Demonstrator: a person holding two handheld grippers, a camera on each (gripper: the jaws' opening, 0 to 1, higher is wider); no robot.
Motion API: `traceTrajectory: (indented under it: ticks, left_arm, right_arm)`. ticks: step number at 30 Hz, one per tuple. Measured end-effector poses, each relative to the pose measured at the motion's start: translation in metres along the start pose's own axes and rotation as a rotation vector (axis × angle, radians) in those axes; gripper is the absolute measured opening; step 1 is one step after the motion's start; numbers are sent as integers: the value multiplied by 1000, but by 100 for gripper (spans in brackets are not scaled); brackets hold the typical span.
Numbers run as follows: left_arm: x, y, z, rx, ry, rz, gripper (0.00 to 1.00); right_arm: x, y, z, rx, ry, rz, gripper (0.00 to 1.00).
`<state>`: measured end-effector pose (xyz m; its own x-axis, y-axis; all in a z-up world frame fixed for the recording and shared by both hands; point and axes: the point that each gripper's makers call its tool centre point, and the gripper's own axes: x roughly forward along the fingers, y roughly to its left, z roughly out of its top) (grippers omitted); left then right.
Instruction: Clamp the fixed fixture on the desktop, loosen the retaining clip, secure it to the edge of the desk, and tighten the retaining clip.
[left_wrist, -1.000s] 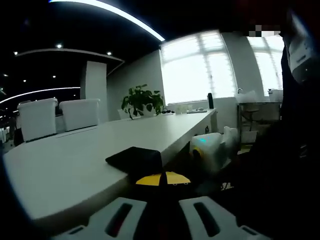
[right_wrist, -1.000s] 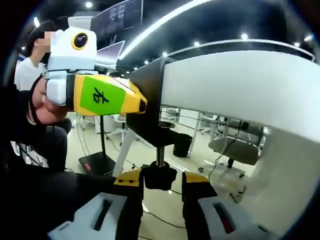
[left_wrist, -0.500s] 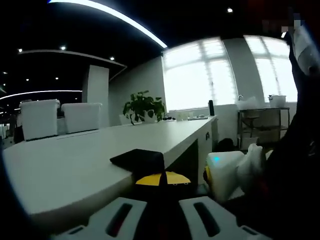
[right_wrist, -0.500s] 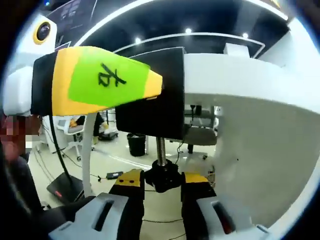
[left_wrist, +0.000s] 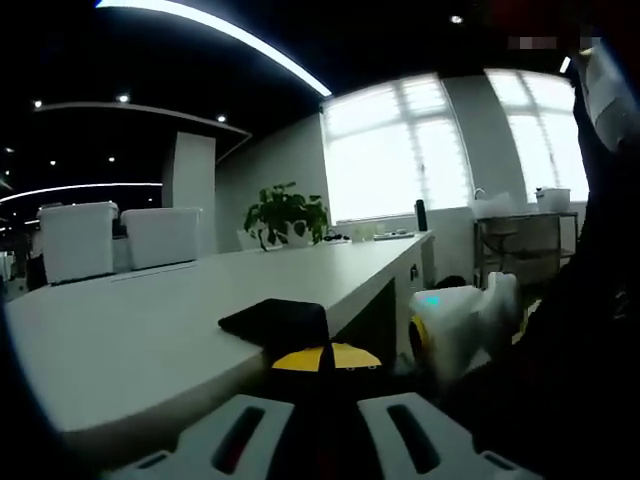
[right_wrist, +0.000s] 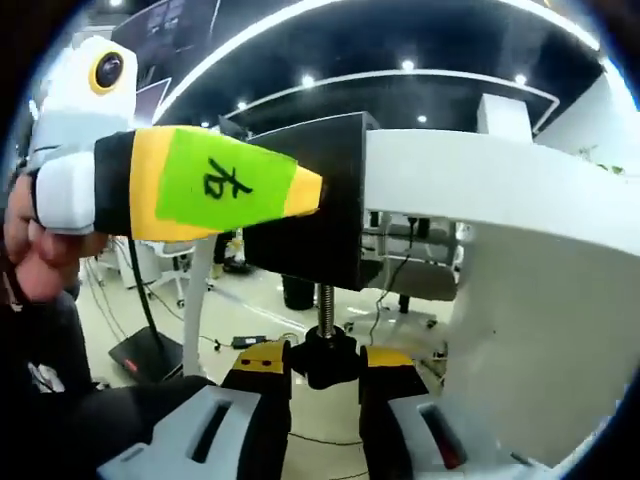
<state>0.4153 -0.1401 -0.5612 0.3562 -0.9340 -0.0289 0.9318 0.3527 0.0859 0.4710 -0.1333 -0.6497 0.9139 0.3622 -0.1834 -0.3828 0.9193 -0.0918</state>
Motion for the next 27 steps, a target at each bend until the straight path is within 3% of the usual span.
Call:
traceTrajectory:
  ticks: [3,4,6,14,19,23,27]
  left_arm:
    - [0,1,-1,-7,-1,0,2]
    - [0,1,-2,-9,1,3,2]
    - [0,2,-2,-11,2,6,2]
    - [-1,1,-3,-3,12,13,2]
    - [0,-1,-3,29,39,31,2]
    - [-1,1,-4,6,36,27,2]
    - [0,-1,-4,13,42,35,2]
  right_arm:
    - [1,4,-1,3,16,90,23]
    - [4,9,-1,-17,11,164,23]
    - [6,9,0,-50,-1,231,23]
    - [6,14,-1,-67,-30,388,23]
    - [9,17,0,-80,-50,416,23]
    - [7,15,1,-87,-61,418,24]
    - [5,8,1,-68,-47,316,28]
